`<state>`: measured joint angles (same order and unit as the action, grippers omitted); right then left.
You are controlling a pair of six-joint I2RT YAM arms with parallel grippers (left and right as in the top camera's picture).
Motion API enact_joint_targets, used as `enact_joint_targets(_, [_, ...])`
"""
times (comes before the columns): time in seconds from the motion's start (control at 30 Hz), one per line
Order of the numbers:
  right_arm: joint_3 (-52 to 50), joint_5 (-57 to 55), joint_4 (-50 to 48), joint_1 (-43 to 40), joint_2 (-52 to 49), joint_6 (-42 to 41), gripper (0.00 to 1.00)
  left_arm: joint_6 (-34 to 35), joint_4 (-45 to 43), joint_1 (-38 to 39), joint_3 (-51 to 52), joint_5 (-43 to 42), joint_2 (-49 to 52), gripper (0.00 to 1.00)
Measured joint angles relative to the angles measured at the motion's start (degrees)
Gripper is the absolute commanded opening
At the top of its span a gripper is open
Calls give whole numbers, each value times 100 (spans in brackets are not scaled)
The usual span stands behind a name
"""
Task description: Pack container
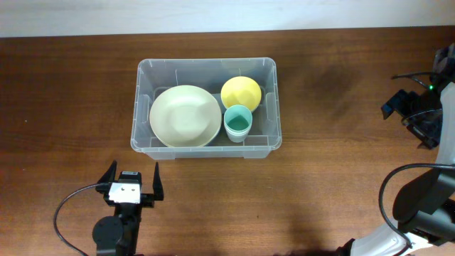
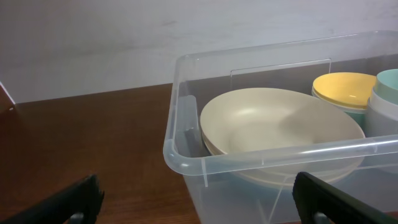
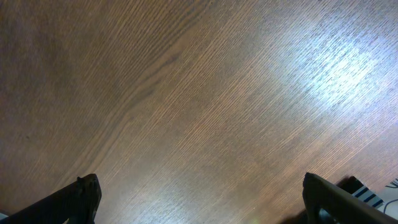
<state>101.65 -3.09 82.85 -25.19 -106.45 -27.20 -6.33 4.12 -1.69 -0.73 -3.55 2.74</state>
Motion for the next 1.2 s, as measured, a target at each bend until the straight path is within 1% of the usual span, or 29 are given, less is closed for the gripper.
enact_joint_targets(0.27, [0, 0, -13, 0, 0, 9, 99, 0, 0, 0, 0, 0, 0, 100])
enact_joint_targets(0.4, [-13, -4, -363, 85, 74, 0, 99, 0, 0, 0, 0, 0, 0, 100])
enact_joint_targets(0.53, [-199, -50, -1200, 538, 640, -2, 99, 0, 0, 0, 0, 0, 0, 100])
enact_joint_targets(0.6, [-319, -127, -1576, 846, 1067, 4, 99, 0, 0, 0, 0, 0, 2, 100])
enact_joint_targets(0.63, [-463, -225, -1838, 1115, 1464, 0, 99, 0, 0, 0, 0, 2, 4, 100])
enact_joint_targets(0.67, [-490, -234, -1864, 1178, 1565, 2, 99, 0, 0, 0, 0, 2, 9, 100])
enact_joint_targets(0.77, [-1123, -448, -2721, 1685, 2500, 2, 99, 0, 0, 0, 0, 17, 13, 100])
enact_joint_targets(0.9, [-2455, -697, -3882, 2212, 3720, 4, 99, 2, 2, 0, 0, 44, 15, 100])
enact_joint_targets(1.0, [-3637, -796, -4310, 2533, 4708, 2, 99, 2, 7, 0, 0, 48, 15, 100])
enact_joint_targets(1.1, [-4562, -798, -4546, 2758, 5549, -42, 99, 7, 2, 0, 0, 61, 15, 100])
enact_joint_targets(1.2, [-5552, -778, -5066, 2914, 6590, -103, 99, 17, 9, 0, 0, 63, 15, 100])
